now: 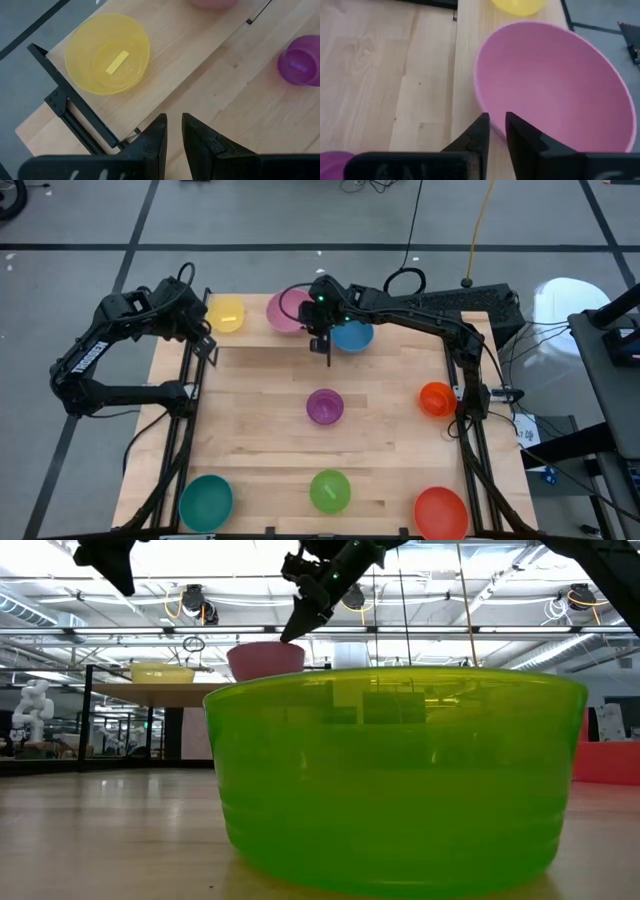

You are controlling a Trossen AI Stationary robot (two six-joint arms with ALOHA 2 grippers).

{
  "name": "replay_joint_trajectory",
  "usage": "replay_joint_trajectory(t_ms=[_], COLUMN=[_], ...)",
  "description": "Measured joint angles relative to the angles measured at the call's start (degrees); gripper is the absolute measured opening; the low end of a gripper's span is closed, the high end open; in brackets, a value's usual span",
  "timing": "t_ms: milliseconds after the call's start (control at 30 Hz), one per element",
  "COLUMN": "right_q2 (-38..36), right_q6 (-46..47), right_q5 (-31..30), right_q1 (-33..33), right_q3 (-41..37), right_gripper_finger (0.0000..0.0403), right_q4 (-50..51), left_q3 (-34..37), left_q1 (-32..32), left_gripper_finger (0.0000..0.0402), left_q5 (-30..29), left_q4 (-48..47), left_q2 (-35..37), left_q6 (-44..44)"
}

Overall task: Place and stack bowls onto a shelf
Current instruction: Put the pink bowl on the shelf, then adjust the shelf

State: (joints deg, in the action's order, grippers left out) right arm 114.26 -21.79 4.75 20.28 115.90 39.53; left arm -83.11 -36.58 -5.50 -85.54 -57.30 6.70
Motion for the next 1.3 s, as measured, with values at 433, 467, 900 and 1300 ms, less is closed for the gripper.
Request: replay_joint_trajectory(t_ms=[433, 467, 900, 1300], right_q2=[-7.2, -8.1, -16.0, -17.4], right_q6=[0.1, 0.3, 5.3, 5.0], right_q5=[-0.5, -0.9, -12.2, -10.6], right_q1=[-1.8, -1.8, 1.8, 3.3], right_q3=[0.0, 0.0, -17.4, -28.8], right_gripper_finger=[0.0072, 0.0072, 0.0001, 0.0000], right_q4=[-3.8, -2.2, 5.7, -7.0], left_q3=[0.0, 0.0, 0.0, 0.0], left_q1=[0.0, 0.0, 0.0, 0.0], left_gripper_finger=[0.0065, 0.0065, 0.0065, 0.0065], left_q5=[0.0, 0.0, 0.0, 0.0], left_q4=[-0.6, -0.7, -1.0, -1.2], left_q2=[0.9, 1.1, 4.7, 6.8], left_q6=[0.1, 0.2, 1.8, 4.4])
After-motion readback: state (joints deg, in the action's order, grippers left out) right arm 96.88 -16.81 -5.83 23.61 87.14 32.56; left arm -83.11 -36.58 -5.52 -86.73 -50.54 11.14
